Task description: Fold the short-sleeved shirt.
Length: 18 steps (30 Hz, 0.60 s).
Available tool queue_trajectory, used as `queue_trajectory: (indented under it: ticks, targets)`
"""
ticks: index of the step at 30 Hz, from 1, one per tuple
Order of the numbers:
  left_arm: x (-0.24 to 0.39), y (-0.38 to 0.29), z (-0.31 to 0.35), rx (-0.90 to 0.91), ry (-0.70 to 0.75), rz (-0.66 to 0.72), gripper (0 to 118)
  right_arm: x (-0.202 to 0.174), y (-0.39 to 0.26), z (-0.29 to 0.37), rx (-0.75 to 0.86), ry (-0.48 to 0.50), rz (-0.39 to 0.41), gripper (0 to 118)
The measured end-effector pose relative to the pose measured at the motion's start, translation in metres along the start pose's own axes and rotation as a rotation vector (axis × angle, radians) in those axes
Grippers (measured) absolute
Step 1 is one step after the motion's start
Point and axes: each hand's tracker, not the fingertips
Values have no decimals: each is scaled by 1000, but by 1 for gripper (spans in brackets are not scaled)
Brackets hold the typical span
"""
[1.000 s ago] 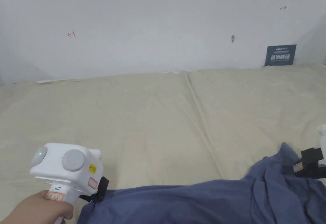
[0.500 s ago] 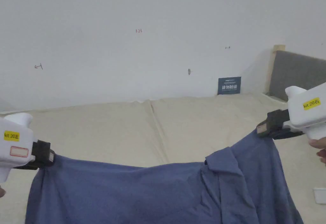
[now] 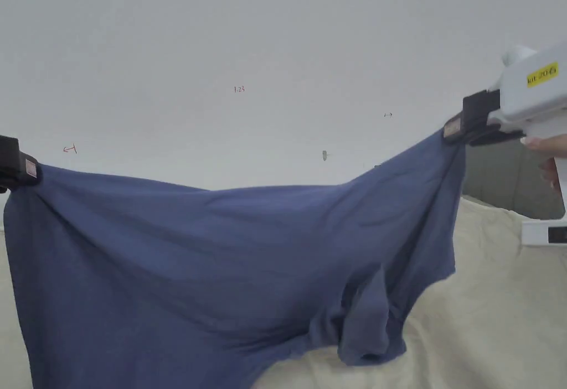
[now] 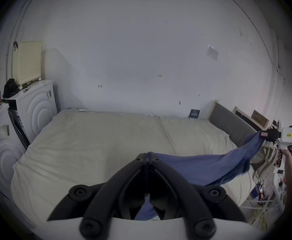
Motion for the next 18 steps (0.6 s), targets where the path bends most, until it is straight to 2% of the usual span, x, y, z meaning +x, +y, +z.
queue_trajectory:
  ticks: [8, 18]
  targets:
    - [-16, 34, -23, 63, 4, 55, 1, -35, 42, -13, 68, -56, 54, 0]
    - [-6, 114, -68, 135, 39, 5, 1, -54, 115, -68, 160, -119, 87, 0]
